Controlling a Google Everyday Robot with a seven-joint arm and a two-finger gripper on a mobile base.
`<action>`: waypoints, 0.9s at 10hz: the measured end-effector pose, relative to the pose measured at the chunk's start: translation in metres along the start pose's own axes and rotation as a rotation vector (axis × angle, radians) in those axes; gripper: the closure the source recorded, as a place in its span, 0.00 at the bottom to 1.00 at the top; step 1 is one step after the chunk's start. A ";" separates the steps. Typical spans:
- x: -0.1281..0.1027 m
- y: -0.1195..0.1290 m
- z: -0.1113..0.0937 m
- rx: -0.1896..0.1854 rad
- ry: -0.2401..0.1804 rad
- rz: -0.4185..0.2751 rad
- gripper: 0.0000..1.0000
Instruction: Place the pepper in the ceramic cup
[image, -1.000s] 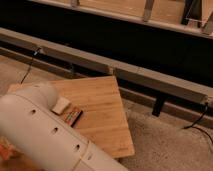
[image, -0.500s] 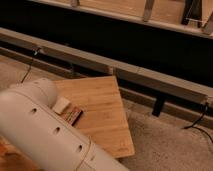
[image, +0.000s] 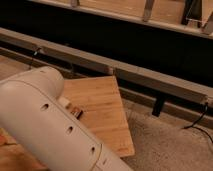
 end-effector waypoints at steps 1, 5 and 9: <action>0.006 -0.009 -0.011 0.027 -0.018 0.017 1.00; 0.020 -0.039 -0.047 0.112 -0.119 0.090 1.00; 0.045 -0.055 -0.063 0.166 -0.165 0.168 1.00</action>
